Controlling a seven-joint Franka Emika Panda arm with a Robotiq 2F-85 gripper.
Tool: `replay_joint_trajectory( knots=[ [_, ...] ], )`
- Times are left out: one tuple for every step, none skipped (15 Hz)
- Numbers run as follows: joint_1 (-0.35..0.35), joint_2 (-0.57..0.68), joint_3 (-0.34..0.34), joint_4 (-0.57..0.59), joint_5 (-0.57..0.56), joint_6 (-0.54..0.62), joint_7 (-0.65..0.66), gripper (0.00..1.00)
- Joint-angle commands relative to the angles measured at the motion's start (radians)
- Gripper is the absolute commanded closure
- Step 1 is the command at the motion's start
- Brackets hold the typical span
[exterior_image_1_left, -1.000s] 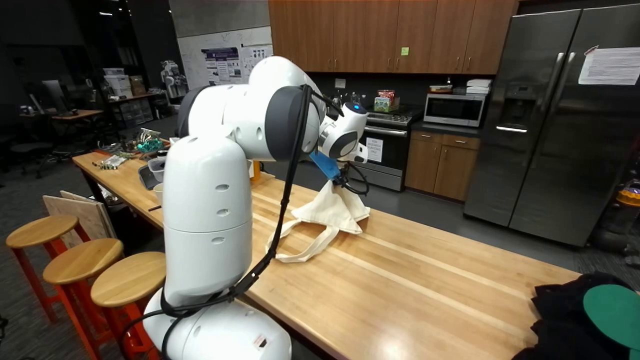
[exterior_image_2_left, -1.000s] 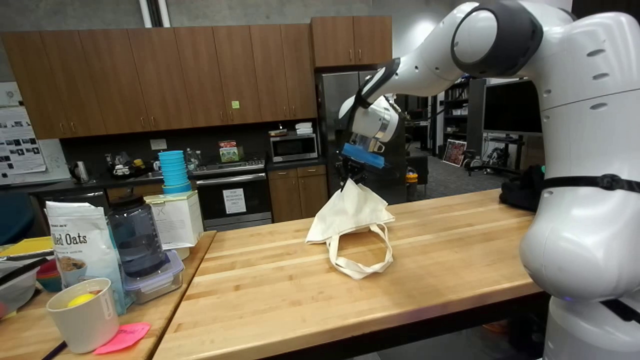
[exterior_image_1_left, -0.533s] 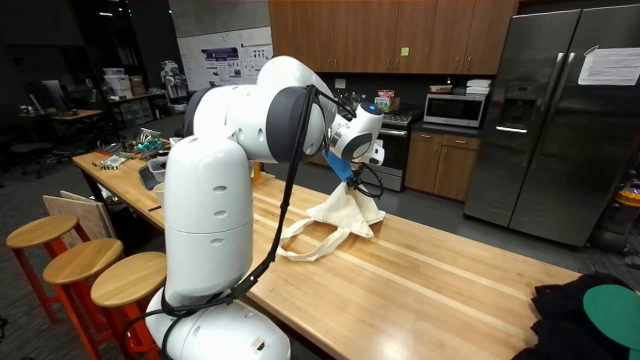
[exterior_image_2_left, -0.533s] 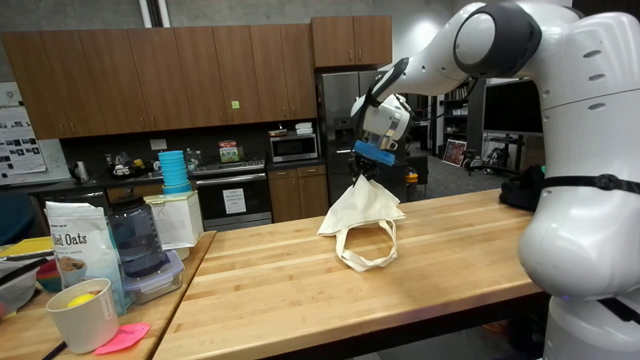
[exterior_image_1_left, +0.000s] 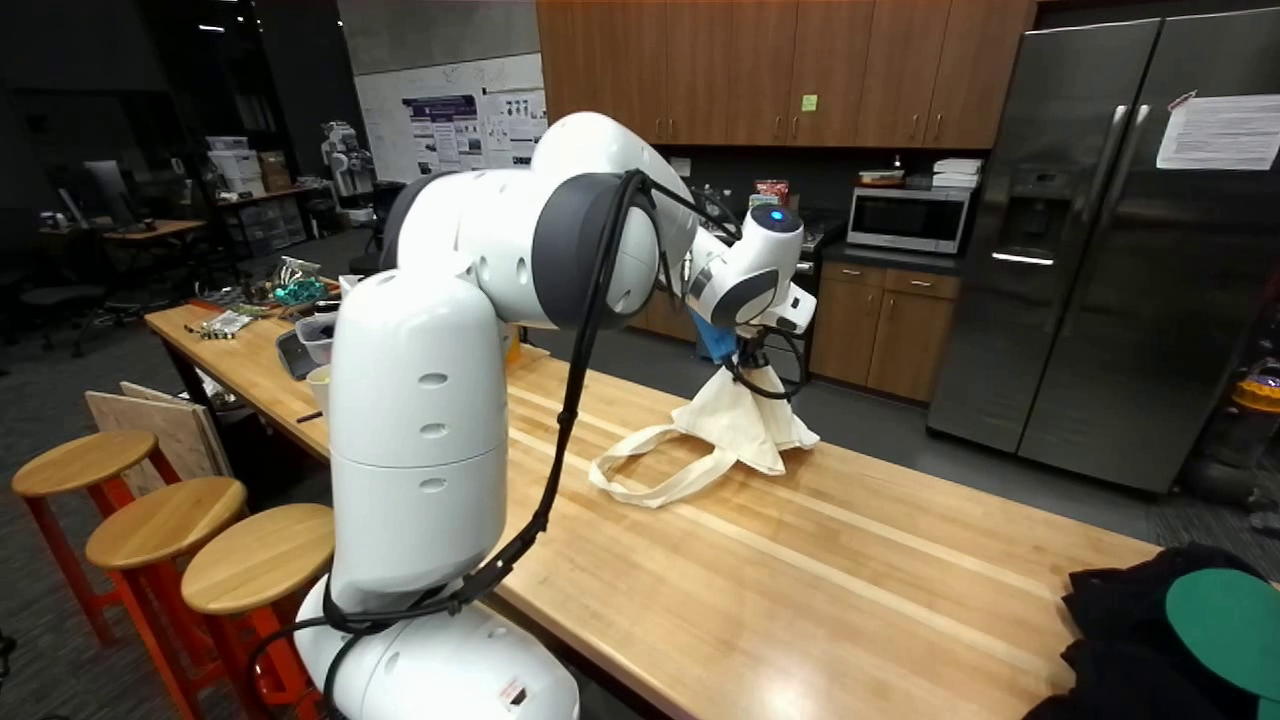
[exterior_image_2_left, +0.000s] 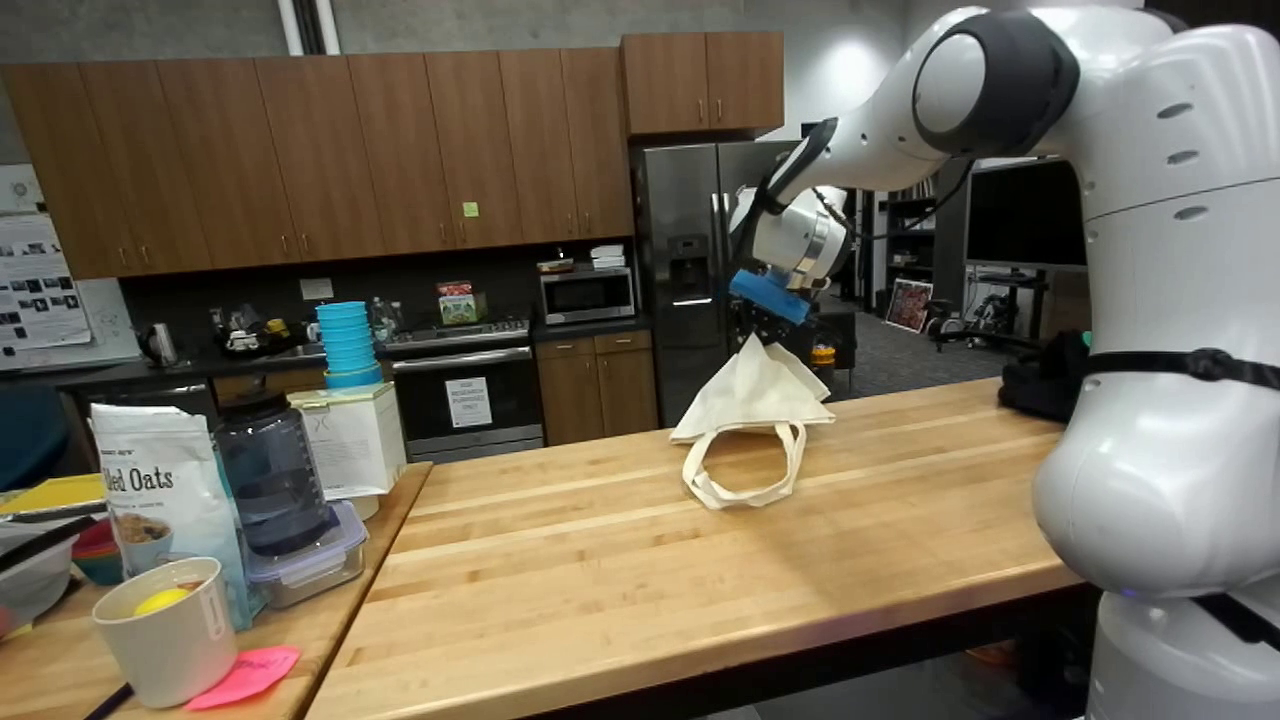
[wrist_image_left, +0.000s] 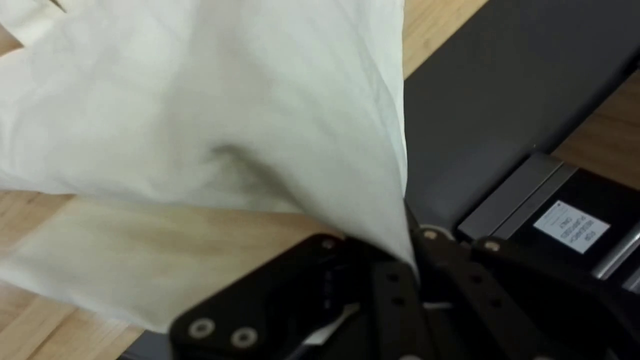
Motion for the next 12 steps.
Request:
replay_joint_trajectory(
  knots=[
    [0.009,-0.015,-0.033,-0.028,-0.051,0.099,0.131,0.99],
    [0.011,-0.012,-0.042,-0.031,-0.070,0.119,0.164,0.99],
    [0.014,-0.010,-0.052,-0.036,-0.092,0.140,0.201,0.99],
    [0.018,-0.008,-0.063,-0.041,-0.119,0.152,0.241,0.99],
    [0.020,-0.008,-0.072,-0.045,-0.145,0.157,0.278,0.99],
    [0.018,-0.006,-0.074,-0.045,-0.159,0.153,0.301,0.99],
    [0.013,-0.010,-0.072,-0.046,-0.164,0.136,0.309,0.99],
    [0.008,-0.010,-0.067,-0.044,-0.161,0.119,0.306,0.99],
    [0.003,-0.011,-0.059,-0.040,-0.145,0.103,0.294,0.99],
    [-0.002,-0.013,-0.050,-0.039,-0.129,0.090,0.272,0.99],
    [-0.002,0.003,-0.054,-0.038,-0.138,0.118,0.270,0.99],
    [-0.001,0.004,-0.053,-0.039,-0.137,0.117,0.270,0.96]
  ],
)
